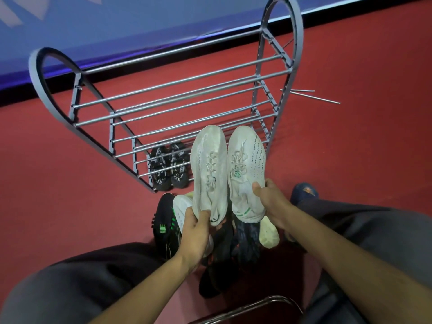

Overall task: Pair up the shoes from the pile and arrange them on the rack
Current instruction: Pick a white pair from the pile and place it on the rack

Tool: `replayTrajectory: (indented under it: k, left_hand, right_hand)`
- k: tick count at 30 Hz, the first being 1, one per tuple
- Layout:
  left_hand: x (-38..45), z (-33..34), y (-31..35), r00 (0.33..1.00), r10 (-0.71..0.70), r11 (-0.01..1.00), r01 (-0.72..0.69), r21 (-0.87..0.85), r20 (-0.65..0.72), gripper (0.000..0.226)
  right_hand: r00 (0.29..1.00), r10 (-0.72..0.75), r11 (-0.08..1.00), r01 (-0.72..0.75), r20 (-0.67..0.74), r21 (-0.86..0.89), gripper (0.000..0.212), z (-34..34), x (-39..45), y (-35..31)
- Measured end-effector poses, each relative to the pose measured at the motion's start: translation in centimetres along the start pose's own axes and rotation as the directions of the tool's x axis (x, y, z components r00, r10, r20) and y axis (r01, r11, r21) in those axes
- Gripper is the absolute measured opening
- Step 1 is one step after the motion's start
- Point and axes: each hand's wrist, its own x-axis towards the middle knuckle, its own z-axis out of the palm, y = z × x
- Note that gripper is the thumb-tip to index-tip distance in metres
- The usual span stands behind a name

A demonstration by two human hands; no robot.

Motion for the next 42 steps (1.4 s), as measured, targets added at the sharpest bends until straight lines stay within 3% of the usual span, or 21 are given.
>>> replayTrajectory:
  k: [5, 15, 17, 20, 22, 25, 26, 29, 31, 34, 36, 38, 40, 42]
  left_hand:
    - [0.1, -0.2, 0.1, 0.994, 0.094, 0.982, -0.084, 0.171, -0.049, 0.032]
    - [0.8, -0.5, -0.6, 0.991, 0.137, 0.976, -0.136, 0.17, 0.008, 0.011]
    - [0.6, -0.2, -0.3, 0.995, 0.098, 0.987, -0.101, 0.123, 0.027, 0.012]
    - [-0.1, 0.7, -0.4, 0.99, -0.085, 0.996, 0.089, -0.026, 0.114, 0.021]
    - [0.0, 1.3, -1.5, 0.969, -0.181, 0.981, 0.19, -0.043, 0.168, 0.03]
    - [-0.2, 1.7, -3.7, 0.944, -0.259, 0.96, 0.275, -0.053, 0.207, 0.039]
    - [-0.2, 1.7, -4.3, 0.937, -0.277, 0.954, 0.295, -0.059, 0.21, 0.039]
    - [0.4, 1.7, -4.6, 0.926, -0.287, 0.944, 0.317, -0.094, 0.244, 0.04]
    - [1.1, 1.5, -4.0, 0.915, -0.285, 0.937, 0.328, -0.117, 0.284, 0.041]
    - [1.4, 1.5, -3.4, 0.883, -0.286, 0.944, 0.326, -0.047, 0.373, 0.043]
    - [1.5, 1.2, -3.4, 0.859, -0.298, 0.952, 0.3, 0.062, 0.416, 0.051]
    - [2.2, 0.4, -3.5, 0.837, -0.322, 0.945, 0.256, 0.204, 0.442, 0.061]
    - [3.4, -1.2, -3.4, 0.84, -0.362, 0.918, 0.246, 0.31, 0.405, 0.073]
    - [5.2, -2.7, -3.7, 0.848, -0.448, 0.891, 0.399, 0.216, 0.284, 0.081]
  right_hand:
    - [1.0, -0.011, 1.0, 0.01, -0.012, -0.026, 0.032, -0.1, -0.1, -0.2]
    - [1.0, -0.017, 0.997, 0.015, -0.025, -0.076, 0.037, -0.1, -0.4, -0.6]
    - [1.0, 0.002, 0.994, -0.006, -0.03, -0.107, 0.04, -0.5, -0.4, -0.9]
    - [0.998, 0.062, 0.971, -0.067, -0.03, -0.228, 0.043, -1.8, 0.9, 0.3]
    - [0.993, 0.115, 0.945, -0.118, -0.03, -0.306, 0.057, -2.7, 2.1, 2.0]
    - [0.992, 0.124, 0.907, -0.129, -0.037, -0.4, 0.053, -3.2, 2.2, 3.5]
    - [0.992, 0.118, 0.888, -0.125, -0.044, -0.443, 0.058, -3.5, 2.4, 3.8]
    - [0.993, 0.113, 0.834, -0.074, 0.038, -0.547, 0.105, -6.2, 8.1, 8.3]
    - [0.984, 0.168, 0.842, -0.115, 0.053, -0.527, 0.119, -5.0, 6.1, 6.3]
    - [0.904, 0.36, 0.894, -0.266, 0.228, -0.36, 0.073, -0.3, -0.7, 1.5]
    - [0.892, 0.321, 0.922, -0.218, 0.319, -0.319, 0.056, 1.3, -1.4, 1.4]
    - [0.931, 0.245, 0.94, -0.159, 0.27, -0.302, 0.043, 1.8, -0.8, 2.3]
    - [0.956, 0.228, 0.941, -0.167, 0.185, -0.293, 0.043, 1.6, -0.2, 3.0]
    - [0.954, 0.245, 0.94, -0.19, 0.172, -0.283, 0.046, 1.0, 0.5, 3.5]
